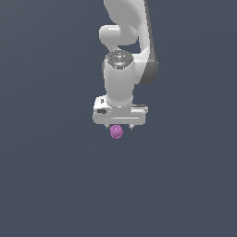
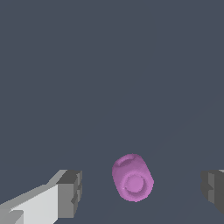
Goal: Pick up the object and move it to a goal position.
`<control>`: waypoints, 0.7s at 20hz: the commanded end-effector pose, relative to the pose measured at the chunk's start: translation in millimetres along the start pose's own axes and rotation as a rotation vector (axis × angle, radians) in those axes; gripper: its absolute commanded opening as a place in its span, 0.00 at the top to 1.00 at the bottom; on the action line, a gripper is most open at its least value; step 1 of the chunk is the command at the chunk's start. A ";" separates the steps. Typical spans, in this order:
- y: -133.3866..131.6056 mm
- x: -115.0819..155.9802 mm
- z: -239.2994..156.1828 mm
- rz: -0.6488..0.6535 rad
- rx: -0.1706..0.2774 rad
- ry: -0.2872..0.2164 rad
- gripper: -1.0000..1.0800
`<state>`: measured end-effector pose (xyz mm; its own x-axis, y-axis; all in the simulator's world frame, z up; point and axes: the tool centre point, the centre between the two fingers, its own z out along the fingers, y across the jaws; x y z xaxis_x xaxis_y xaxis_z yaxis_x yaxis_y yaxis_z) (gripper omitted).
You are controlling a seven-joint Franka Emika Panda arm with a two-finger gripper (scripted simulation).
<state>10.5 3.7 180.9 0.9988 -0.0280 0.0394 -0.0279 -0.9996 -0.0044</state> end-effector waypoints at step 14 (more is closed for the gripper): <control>34.3 -4.8 2.6 0.054 -0.001 -0.008 0.04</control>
<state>4.9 -31.4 178.2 0.9959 -0.0847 0.0314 -0.0846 -0.9964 -0.0050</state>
